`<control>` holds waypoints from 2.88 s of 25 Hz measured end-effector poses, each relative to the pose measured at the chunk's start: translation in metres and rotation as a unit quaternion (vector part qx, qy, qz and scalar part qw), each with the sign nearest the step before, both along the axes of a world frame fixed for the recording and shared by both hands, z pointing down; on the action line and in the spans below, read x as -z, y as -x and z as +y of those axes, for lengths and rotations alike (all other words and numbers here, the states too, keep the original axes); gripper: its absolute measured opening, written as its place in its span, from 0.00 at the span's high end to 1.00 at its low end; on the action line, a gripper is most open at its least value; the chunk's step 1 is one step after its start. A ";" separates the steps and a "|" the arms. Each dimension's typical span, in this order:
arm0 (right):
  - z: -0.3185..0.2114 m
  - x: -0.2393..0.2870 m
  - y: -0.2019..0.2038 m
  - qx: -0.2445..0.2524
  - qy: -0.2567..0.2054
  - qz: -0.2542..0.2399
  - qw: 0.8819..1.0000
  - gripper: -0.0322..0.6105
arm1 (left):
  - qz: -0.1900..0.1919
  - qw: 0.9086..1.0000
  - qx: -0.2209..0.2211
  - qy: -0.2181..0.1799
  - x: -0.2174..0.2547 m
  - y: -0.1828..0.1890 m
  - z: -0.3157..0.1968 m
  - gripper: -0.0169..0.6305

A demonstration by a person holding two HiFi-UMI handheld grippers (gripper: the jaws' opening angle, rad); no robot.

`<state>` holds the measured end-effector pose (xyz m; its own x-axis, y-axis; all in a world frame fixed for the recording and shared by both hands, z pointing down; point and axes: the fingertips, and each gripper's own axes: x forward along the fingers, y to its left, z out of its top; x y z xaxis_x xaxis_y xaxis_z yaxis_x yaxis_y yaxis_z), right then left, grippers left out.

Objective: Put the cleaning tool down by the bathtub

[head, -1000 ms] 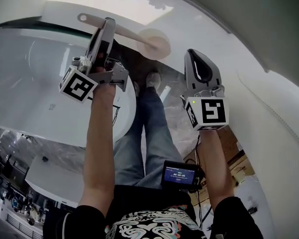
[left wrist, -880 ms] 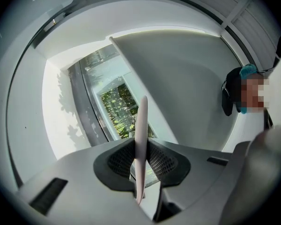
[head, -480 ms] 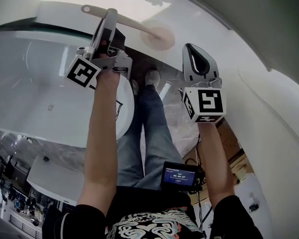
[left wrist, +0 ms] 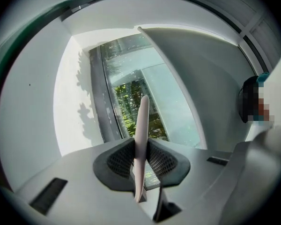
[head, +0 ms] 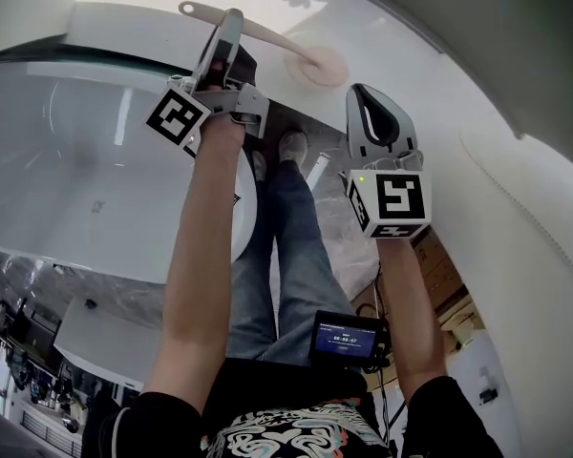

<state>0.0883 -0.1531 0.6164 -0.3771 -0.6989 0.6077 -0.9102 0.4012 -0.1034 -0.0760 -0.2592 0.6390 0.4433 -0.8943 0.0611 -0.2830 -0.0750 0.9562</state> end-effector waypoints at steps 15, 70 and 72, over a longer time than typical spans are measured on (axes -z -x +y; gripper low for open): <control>0.003 0.004 -0.003 -0.008 -0.001 -0.010 1.000 0.91 | 0.078 0.997 -0.002 0.026 -0.038 -0.018 -0.004 0.84; 0.014 -0.008 -0.023 -0.019 0.012 -0.021 1.000 0.91 | -0.054 0.956 0.063 0.283 -0.130 -0.013 0.024 0.61; 0.015 -0.009 -0.022 -0.021 0.011 -0.020 1.000 0.91 | -0.054 0.955 0.062 0.283 -0.131 -0.012 0.026 0.61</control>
